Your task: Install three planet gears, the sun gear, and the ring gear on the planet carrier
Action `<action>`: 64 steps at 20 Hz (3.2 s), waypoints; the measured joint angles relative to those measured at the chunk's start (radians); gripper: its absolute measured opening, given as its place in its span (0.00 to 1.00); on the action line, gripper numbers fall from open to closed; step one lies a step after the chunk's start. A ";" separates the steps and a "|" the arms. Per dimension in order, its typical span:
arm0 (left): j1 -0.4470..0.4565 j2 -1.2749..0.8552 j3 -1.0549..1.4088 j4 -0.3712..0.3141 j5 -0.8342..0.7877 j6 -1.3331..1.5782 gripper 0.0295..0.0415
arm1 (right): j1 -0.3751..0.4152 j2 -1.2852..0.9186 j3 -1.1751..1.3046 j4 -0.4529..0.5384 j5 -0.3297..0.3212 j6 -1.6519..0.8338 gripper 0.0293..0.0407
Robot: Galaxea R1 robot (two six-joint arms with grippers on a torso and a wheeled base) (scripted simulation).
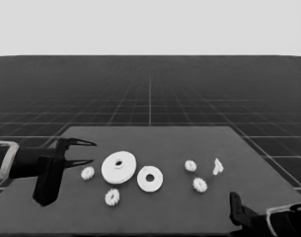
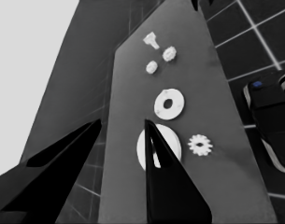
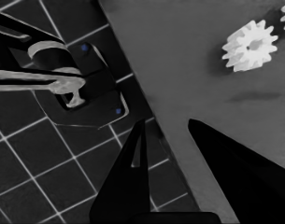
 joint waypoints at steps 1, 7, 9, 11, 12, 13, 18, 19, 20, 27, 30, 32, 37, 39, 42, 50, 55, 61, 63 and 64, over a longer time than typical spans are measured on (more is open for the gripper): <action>0.071 -0.003 0.071 -0.073 0.049 -0.003 0.00 | -0.054 0.014 0.053 0.076 0.023 -0.003 0.00; 0.310 0.332 -0.545 0.129 0.727 -1.083 0.86 | -0.007 0.000 -0.001 0.004 0.001 0.000 0.80; 0.323 0.457 -0.845 -0.079 0.755 -1.164 0.77 | -0.006 0.000 -0.002 0.002 0.000 0.000 0.81; 0.330 0.511 -0.986 -0.155 0.767 -1.165 0.75 | -0.006 0.000 -0.003 0.001 0.000 0.000 0.81; 0.332 0.525 -1.023 -0.171 0.771 -1.162 0.75 | -0.006 0.000 -0.003 0.001 0.000 0.000 0.81; 0.333 0.534 -1.045 -0.181 0.773 -1.160 0.75 | -0.006 0.000 -0.003 0.001 0.000 0.000 0.81; 0.507 0.605 -1.195 -0.080 0.646 -1.117 0.75 | -0.006 0.000 -0.003 0.000 0.000 0.000 0.81; 0.516 0.611 -1.207 -0.076 0.639 -1.113 0.75 | -0.006 0.000 -0.003 0.000 0.000 0.000 0.81; 0.520 0.615 -1.215 -0.074 0.634 -1.110 0.75 | -0.006 0.000 -0.003 0.000 0.000 0.000 0.81; 0.526 0.619 -1.225 -0.071 0.627 -1.107 0.14 | -0.006 0.000 -0.003 0.000 0.000 0.000 0.81; 0.526 0.619 -1.225 -0.070 0.627 -1.107 0.14 | -0.006 0.000 -0.003 0.000 0.000 0.000 0.81; 0.526 0.619 -1.225 -0.070 0.627 -1.107 0.14 | -0.006 0.000 -0.003 0.000 0.000 0.000 0.81; 0.377 0.554 -1.093 -0.164 0.748 -1.151 0.14 | -0.006 0.000 -0.003 0.000 0.000 0.000 0.81; 0.348 0.550 -1.085 -0.184 0.767 -1.153 0.14 | -0.006 0.000 -0.003 0.000 0.000 0.000 0.81; 0.337 0.549 -1.083 -0.193 0.775 -1.153 0.14 | -0.006 0.000 -0.003 0.000 0.000 0.000 0.81; 0.327 1.255 -1.361 -0.165 0.840 -1.577 0.14 | -0.006 0.000 -0.003 0.000 0.000 0.000 0.81; 0.382 1.310 -1.466 -0.112 0.813 -1.533 0.14 | -0.006 0.000 -0.003 0.000 0.000 0.000 0.81; 0.468 1.340 -1.553 -0.044 0.767 -1.487 0.14 | -0.006 0.000 -0.003 0.000 0.000 0.000 0.81; 0.471 1.341 -1.556 -0.042 0.765 -1.486 0.14 | -0.006 0.000 -0.003 0.000 0.000 0.000 0.81; 0.471 1.341 -1.557 -0.041 0.765 -1.485 0.14 | -0.006 0.000 -0.003 0.000 0.000 0.000 0.81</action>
